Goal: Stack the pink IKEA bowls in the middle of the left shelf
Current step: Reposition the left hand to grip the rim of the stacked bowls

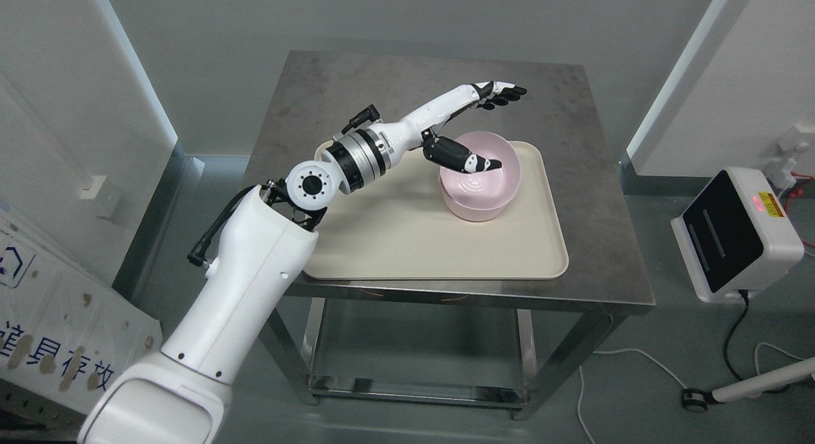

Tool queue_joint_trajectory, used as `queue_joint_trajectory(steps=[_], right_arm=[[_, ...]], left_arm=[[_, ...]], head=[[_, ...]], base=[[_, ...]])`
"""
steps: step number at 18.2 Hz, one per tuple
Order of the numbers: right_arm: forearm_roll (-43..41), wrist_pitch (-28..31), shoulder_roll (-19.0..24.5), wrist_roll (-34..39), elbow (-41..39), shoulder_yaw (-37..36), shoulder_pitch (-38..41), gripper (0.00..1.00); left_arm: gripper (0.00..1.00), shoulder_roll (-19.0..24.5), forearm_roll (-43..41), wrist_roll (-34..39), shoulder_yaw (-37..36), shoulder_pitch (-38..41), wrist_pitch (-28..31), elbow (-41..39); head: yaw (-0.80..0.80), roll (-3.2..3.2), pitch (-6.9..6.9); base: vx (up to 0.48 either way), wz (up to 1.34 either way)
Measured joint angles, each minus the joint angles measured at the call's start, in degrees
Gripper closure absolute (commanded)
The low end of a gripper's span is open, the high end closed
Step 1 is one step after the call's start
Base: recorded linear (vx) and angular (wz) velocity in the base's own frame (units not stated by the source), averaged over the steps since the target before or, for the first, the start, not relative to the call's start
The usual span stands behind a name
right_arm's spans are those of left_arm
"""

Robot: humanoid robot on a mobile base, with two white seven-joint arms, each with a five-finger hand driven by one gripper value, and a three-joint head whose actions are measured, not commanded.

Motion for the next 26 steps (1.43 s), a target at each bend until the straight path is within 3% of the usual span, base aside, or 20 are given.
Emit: queue_joint_trajectory(steps=[6,13,17,26], right_arm=[[0.0,0.0,0.0,0.11,0.0,0.0,0.0,0.0],[0.0,0.0,0.0,0.27,0.0,0.0,0.0,0.0],[0.0,0.0,0.0,0.29,0.0,0.0,0.0,0.0],[0.0,0.0,0.0,0.3,0.0,0.0,0.0,0.0]], left_arm=[[0.18,-0.01,-12.75,-1.54,-0.53,6.57,-1.26,-6.58],[0.21,-0.02,-30.2,-5.9,-1.41,5.88,6.88,-11.02],[0.27,-0.02,-34.27,-7.12,-1.88,4.54,10.42,-12.4],[0.3,-0.03,-39.86,-12.73,-3.51,4.54,11.19,-14.55]], head=[[0.0,0.0,0.02],[0.0,0.0,0.02],[0.0,0.0,0.02],[0.0,0.0,0.02]], base=[[0.0,0.0],[0.0,0.0],[0.0,0.0],[0.0,0.0]])
